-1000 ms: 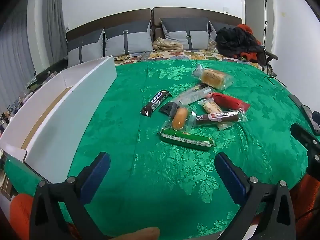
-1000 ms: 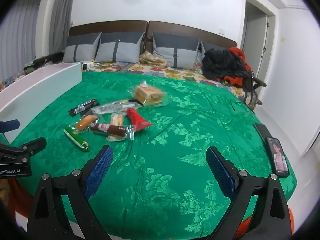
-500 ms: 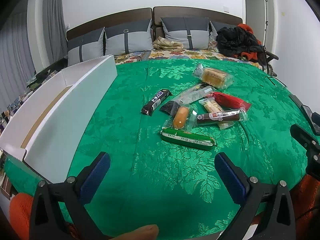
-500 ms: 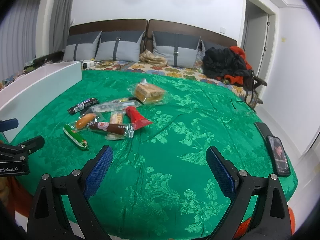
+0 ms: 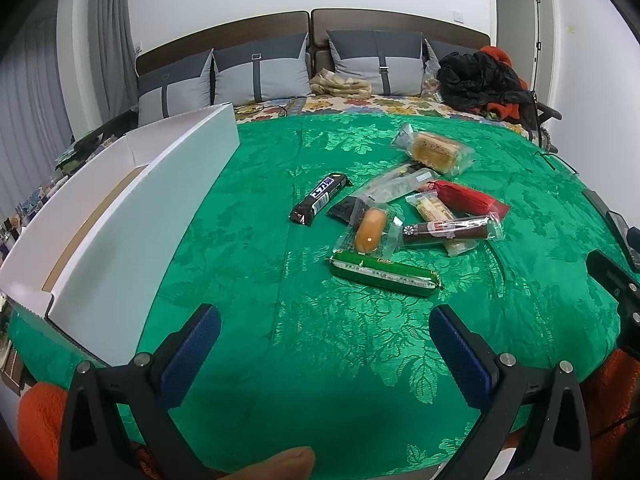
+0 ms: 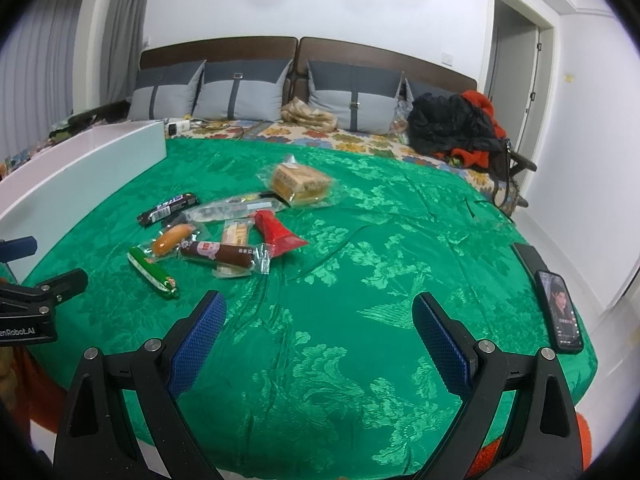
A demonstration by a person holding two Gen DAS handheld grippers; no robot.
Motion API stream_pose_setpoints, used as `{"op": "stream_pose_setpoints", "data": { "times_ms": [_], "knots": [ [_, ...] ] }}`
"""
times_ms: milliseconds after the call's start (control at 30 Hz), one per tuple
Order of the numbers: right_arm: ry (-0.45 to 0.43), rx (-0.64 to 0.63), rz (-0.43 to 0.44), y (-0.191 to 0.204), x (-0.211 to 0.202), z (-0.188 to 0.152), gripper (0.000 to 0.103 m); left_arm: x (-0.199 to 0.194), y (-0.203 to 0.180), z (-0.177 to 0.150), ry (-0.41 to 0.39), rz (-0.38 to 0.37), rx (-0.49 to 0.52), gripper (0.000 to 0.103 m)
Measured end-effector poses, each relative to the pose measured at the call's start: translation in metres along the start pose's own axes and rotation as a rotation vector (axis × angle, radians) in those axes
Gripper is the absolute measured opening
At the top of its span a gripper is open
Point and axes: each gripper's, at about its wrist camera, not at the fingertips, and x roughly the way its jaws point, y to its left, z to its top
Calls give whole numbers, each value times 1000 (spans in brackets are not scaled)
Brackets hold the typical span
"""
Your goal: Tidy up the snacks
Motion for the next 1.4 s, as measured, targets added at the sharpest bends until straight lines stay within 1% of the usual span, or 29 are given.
{"op": "stream_pose_setpoints", "data": {
  "times_ms": [533,967,1400],
  "knots": [
    [3,-3,5,3,1,-1,96,4,0,-2,14,8,0,103],
    [2,-3,9,4,2,-1,96,6,5,-3,29,13,-18,103],
    [19,-8,15,4,5,-4,96,7,5,-3,36,16,-21,103]
  ]
}}
